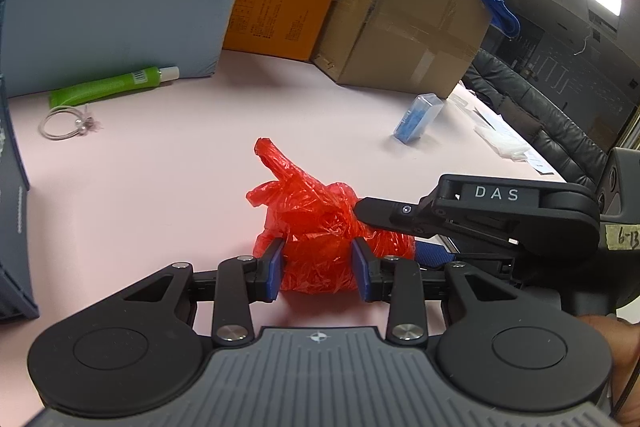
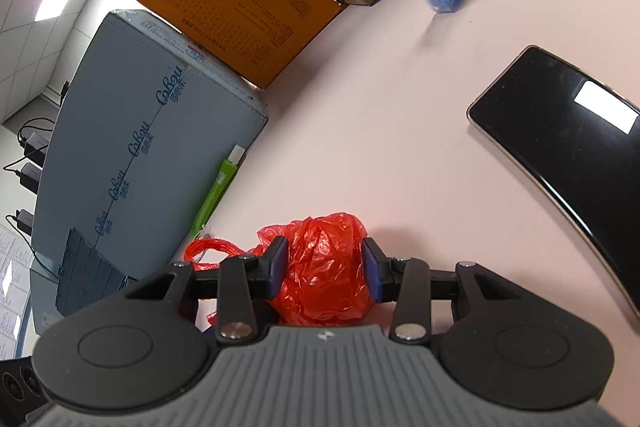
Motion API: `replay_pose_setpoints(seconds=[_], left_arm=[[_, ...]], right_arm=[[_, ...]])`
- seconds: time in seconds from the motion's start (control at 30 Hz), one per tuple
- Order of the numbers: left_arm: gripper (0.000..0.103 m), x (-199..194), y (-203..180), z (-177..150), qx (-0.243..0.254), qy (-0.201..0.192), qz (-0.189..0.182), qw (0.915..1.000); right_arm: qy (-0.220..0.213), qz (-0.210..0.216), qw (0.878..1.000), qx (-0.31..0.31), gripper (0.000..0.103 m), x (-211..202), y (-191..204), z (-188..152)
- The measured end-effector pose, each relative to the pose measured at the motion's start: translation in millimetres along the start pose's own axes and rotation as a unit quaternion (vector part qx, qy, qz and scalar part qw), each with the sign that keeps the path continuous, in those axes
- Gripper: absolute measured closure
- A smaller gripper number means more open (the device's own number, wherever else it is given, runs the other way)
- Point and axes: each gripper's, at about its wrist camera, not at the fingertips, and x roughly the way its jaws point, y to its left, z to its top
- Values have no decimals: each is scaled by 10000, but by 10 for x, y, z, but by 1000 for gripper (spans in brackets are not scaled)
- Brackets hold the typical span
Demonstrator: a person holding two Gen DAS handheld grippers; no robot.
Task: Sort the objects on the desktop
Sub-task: 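Lift the red bag with the right tool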
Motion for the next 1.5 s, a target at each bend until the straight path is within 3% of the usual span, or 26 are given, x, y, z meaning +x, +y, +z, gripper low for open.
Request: replay_pose_setpoints(seconds=[0.63,1.5], left_arm=[[73,-307,24,-147,-30,-139,96,9999],[73,-657,293,-180,-116,-265,447,9986]], right_arm=[[92,32,9998,-156,60,-100,58,-220],[333,277,9987,-268,60,64,330,-446]])
